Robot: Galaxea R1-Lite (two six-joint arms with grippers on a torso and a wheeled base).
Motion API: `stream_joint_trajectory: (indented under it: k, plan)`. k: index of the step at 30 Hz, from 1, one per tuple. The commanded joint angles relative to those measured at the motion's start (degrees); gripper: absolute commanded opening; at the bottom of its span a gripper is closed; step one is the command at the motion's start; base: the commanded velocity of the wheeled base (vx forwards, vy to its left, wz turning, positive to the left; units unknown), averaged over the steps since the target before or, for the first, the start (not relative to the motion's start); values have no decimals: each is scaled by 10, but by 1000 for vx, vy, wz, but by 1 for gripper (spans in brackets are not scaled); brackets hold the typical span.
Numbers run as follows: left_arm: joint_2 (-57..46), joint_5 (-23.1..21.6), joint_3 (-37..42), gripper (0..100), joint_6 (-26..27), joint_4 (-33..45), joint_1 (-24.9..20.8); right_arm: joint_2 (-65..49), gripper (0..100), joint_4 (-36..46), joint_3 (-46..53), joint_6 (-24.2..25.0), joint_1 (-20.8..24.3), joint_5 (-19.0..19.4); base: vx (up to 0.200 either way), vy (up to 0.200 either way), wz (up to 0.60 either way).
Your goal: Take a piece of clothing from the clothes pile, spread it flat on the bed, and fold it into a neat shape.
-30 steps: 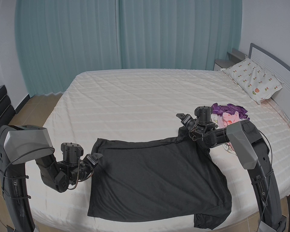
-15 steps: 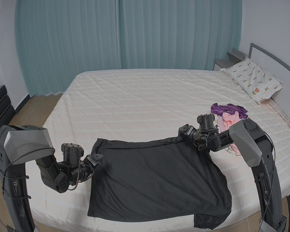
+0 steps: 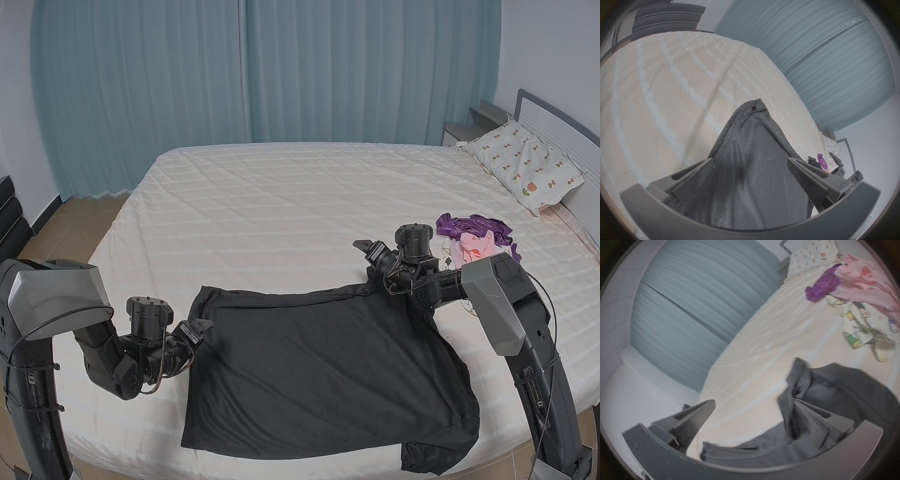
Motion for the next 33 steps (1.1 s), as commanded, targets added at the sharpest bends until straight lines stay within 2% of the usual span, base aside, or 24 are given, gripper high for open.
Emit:
stream_joint_trajectory:
  k: [1,8,14,20,26,33]
  plan:
    - [0,1,0,100,-1,0,0,-23,100,-24,-11,15,8,21,0,0,0]
    - [-2,1,1,100,0,0,0,-47,100,-28,-11,16,-11,13,0,0,0]
    - [-9,4,4,100,0,-7,0,-61,100,-15,-11,14,-17,-16,0,0,0]
    - [-10,4,19,100,0,-53,5,-69,100,35,-6,1,-11,-28,0,0,0]
    - [-4,3,23,100,3,-58,4,-63,100,52,-2,-12,-10,-31,200,0,0]
    - [-4,3,25,100,4,-60,2,-50,100,86,9,-14,-11,-32,0,0,0]
